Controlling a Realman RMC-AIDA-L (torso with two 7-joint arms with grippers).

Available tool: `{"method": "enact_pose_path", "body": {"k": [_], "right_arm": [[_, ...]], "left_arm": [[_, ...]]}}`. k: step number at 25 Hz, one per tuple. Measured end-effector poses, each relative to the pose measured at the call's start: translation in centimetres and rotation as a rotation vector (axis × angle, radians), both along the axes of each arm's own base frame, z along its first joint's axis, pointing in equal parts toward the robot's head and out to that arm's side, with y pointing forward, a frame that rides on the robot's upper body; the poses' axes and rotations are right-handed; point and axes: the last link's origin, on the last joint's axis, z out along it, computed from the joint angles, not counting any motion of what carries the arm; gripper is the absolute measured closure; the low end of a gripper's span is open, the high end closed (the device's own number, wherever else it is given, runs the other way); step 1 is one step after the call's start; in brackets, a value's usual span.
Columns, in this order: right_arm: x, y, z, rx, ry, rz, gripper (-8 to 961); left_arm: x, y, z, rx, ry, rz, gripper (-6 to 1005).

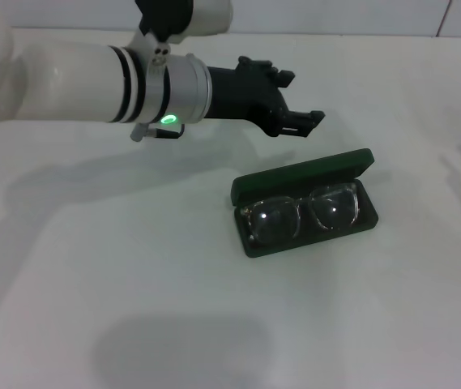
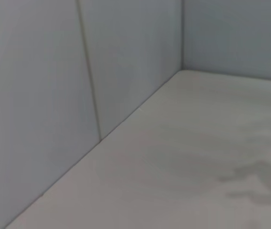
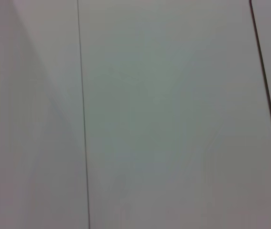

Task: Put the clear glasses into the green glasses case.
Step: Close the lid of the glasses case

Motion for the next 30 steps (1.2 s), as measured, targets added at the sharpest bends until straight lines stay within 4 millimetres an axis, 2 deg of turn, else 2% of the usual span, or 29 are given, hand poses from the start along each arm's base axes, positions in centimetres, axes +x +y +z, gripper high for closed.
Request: {"method": "enact_pose_path", "body": {"k": [4, 13, 30], "right_arm": [[0.0, 0.0, 0.0, -0.001, -0.001, -0.001, 603], [0.1, 0.0, 0.1, 0.000, -0.005, -0.004, 602], [0.2, 0.2, 0.0, -0.002, -0.011, -0.017, 600]], "left_arm": [[-0.3, 0.0, -0.7, -0.024, 0.021, 0.012, 231], [-0.4, -1.4, -2.4, -0.087, 0.063, -0.012, 230], [-1.9, -2.9, -3.5, -0.108, 0.078, -0.002, 228]]}}
